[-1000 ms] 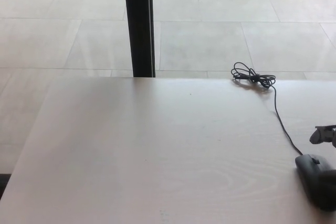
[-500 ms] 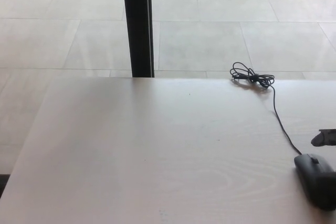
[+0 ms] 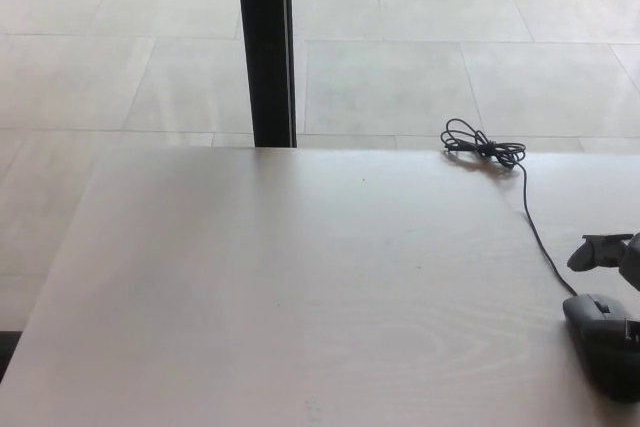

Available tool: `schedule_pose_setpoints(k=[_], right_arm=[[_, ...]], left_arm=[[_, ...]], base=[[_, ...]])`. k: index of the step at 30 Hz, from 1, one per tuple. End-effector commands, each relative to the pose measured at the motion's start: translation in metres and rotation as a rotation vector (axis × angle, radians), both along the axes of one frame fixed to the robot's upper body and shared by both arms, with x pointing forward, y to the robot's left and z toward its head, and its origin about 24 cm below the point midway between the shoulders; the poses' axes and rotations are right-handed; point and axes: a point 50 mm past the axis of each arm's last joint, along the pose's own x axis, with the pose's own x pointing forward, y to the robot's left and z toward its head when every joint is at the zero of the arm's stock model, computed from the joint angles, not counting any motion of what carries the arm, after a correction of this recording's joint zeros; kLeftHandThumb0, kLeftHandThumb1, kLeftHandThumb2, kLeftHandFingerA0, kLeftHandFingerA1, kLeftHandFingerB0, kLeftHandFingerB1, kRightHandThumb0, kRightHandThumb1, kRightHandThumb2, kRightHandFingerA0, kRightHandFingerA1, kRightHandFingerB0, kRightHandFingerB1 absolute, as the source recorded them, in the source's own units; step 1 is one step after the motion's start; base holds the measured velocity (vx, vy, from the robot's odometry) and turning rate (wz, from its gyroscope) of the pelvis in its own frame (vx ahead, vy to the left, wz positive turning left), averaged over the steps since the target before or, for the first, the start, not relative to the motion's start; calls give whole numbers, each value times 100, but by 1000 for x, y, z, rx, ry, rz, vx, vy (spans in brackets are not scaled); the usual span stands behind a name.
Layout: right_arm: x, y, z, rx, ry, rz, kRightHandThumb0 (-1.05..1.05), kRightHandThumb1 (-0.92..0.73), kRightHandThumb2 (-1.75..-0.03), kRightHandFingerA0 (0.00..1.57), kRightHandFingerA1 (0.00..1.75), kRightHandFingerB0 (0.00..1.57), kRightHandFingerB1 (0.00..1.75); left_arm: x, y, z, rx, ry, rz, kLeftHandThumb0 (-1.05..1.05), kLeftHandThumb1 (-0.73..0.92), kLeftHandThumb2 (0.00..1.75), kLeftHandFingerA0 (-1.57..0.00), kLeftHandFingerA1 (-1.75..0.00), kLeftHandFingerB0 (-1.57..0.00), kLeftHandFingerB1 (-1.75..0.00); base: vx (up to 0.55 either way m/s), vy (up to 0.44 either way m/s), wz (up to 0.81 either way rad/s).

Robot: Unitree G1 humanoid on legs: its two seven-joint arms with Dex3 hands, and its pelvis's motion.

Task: The robot uses its right fingers to click on the left button of the black mouse placed on the table.

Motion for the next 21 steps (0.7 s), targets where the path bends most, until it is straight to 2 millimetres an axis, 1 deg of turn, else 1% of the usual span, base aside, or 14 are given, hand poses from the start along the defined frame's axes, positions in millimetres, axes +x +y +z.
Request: schedule_pose_setpoints(k=[1,2,3,4,9,10,11,13,15,16,17,18,19,21], right_arm=[[-4,-7,-8,-8,39,-46,-55,-62,-100,30,54,44,56],[-5,-8,-9,-10,36,-51,-54,-77,-63,40,43,49,38],[-5,-8,-10,-14,29,-52,-53,-75,-63,42,44,50,39],[-6,-9,-10,-21,19,-50,-53,-75,-62,41,46,50,40],[-5,-13,-11,-12,22,-72,-54,-76,-63,40,45,50,39],[-5,-14,-11,-12,19,-69,-55,-78,-63,39,45,50,39],[-6,-13,-12,-9,17,-69,-55,-77,-63,39,45,50,39],[-7,-13,-15,7,-2,-63,-55,-75,-62,41,48,53,41],[-8,-14,-15,8,-6,-64,-55,-75,-62,41,48,53,41],[-9,-14,-18,20,1,-71,-55,-76,-63,41,47,58,43],[-10,-14,-21,20,4,-76,-56,-77,-63,42,48,58,44],[-11,-13,-23,25,1,-77,-56,-76,-63,43,47,58,43],[-11,-13,-24,32,1,-75,-55,-76,-62,43,47,57,43],[-12,-11,-26,31,2,-74,-54,-75,-62,43,47,56,42]], left_arm=[[1,5,6,24,-23,21,-46,46,54,-95,-124,-78,-54],[1,5,6,32,-24,10,-48,47,55,-84,-98,-77,-54],[0,5,7,34,-32,7,-45,47,54,-82,-84,-78,-55],[0,6,7,31,-42,8,-47,47,54,-88,-98,-77,-54],[2,6,7,32,-23,12,-47,46,54,-91,-95,-80,-55],[3,6,6,23,-35,26,-45,46,54,-90,-99,-79,-54],[3,6,6,22,-35,20,-45,46,54,-93,-125,-79,-56],[3,5,6,25,-35,20,-45,47,54,-83,-88,-78,-54],[3,5,6,26,-35,18,-45,47,54,-83,-88,-78,-54],[3,5,6,21,-49,22,-48,47,54,-85,-96,-83,-55],[3,5,6,16,-52,26,-47,48,54,-84,-92,-81,-55],[3,5,6,15,-49,25,-47,49,55,-81,-79,-81,-54],[4,5,6,16,-57,28,-44,48,54,-80,-81,-78,-55],[4,5,7,16,-69,31,-44,48,54,-82,-84,-78,-56]], base=[[0,0,0],[0,0,0],[0,0,0],[0,0,0],[0,0,0],[0,0,0],[0,0,0],[0,0,0],[0,0,0],[0,0,0],[0,0,0],[0,0,0],[0,0,0],[0,0,0]])
